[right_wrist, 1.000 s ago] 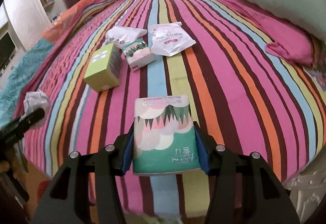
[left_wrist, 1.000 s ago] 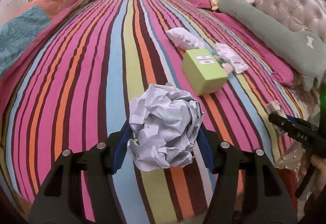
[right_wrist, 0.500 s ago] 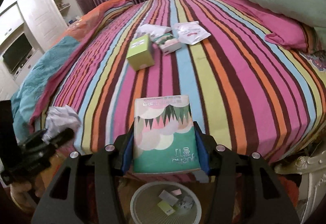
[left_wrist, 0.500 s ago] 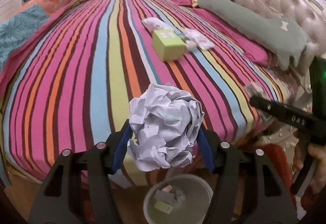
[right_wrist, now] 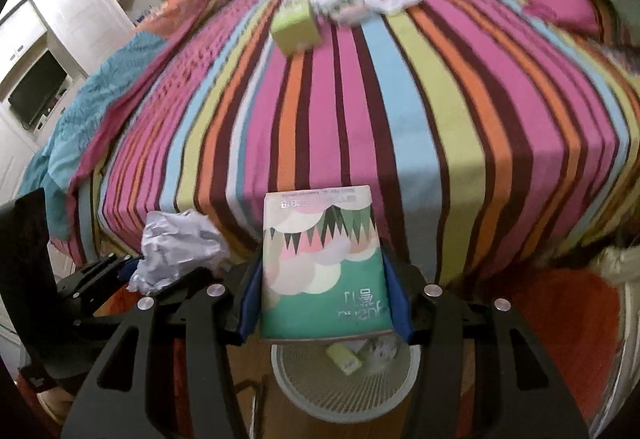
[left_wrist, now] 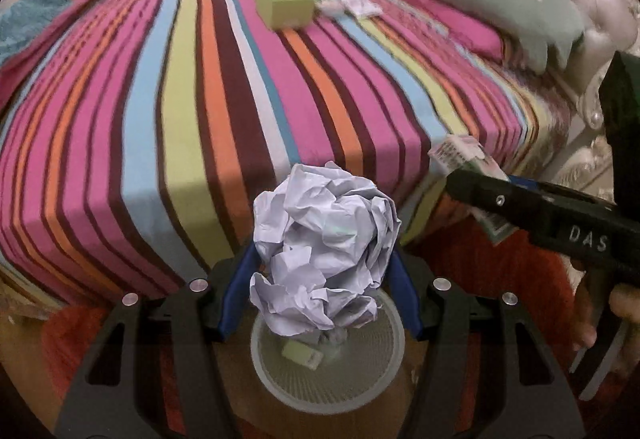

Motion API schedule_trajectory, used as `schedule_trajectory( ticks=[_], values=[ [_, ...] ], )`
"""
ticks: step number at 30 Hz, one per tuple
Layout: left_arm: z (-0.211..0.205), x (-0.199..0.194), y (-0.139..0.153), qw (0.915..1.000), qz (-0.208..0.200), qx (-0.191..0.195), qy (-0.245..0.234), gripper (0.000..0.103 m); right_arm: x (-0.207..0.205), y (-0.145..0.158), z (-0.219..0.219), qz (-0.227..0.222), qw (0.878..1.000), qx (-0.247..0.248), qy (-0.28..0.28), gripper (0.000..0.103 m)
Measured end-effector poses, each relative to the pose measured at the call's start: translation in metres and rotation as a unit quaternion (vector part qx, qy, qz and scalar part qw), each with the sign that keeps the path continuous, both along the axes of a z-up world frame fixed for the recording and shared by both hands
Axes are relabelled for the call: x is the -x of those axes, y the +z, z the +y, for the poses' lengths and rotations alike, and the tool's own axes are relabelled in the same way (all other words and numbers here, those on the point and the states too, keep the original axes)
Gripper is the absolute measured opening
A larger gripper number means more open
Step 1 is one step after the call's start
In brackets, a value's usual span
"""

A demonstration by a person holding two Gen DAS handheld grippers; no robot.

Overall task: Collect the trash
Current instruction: 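Carry the paper and tissue pack over the wastebasket with both tools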

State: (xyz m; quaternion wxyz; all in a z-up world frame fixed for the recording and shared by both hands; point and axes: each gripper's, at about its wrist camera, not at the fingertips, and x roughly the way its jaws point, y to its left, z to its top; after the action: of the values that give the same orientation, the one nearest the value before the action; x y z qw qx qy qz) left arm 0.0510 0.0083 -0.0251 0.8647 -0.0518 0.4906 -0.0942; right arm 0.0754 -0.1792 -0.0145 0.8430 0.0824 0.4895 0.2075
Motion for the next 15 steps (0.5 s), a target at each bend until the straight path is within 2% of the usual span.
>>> schedule_trajectory(
  ticks=[8,15],
  values=[
    [-0.017,0.007,-0.053,0.9955,0.094,0.01,-0.009,0.06,0.006,-0.051,-0.008,0.095,0.995,-0.002,-0.019,0.049],
    [-0.018,0.01,-0.085,0.9879,0.155,0.009,-0.004,0.06,0.007,-0.099,-0.012,0.192,0.981,-0.003,-0.03,0.049]
  ],
)
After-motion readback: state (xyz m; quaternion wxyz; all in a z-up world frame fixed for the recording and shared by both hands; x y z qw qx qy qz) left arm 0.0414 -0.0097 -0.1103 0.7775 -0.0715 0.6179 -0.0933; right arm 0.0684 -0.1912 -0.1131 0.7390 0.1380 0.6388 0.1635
